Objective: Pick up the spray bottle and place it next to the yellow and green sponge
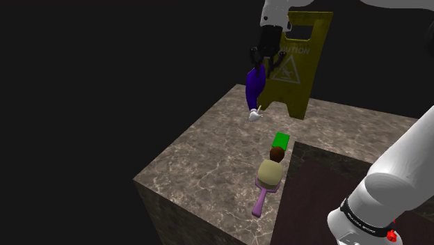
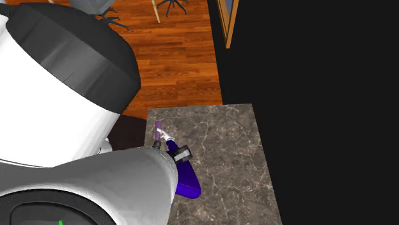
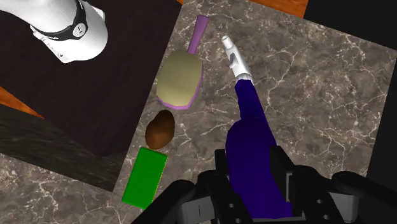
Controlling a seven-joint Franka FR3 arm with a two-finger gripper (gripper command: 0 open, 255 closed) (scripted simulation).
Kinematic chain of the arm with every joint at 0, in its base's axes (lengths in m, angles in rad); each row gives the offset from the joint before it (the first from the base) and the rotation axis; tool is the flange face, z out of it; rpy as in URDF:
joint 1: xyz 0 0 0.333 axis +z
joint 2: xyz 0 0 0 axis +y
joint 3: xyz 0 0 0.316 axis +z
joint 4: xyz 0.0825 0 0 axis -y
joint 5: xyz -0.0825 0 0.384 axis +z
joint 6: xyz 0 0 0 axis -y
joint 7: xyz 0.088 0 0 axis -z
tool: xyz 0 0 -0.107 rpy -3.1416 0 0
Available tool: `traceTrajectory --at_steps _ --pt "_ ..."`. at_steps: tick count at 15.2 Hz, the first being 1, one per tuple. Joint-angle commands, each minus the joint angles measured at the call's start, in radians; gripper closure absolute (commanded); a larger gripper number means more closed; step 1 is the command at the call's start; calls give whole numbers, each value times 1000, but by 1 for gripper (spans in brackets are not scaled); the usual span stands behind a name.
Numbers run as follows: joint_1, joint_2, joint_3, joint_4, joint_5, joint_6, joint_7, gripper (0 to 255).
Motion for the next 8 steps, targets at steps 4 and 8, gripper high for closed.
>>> traceTrajectory --at_steps 4,8 --pt "-50 32 -59 46 -26 -43 -105 255" --pt "-49 19 -57 -22 -30 11 -116 255"
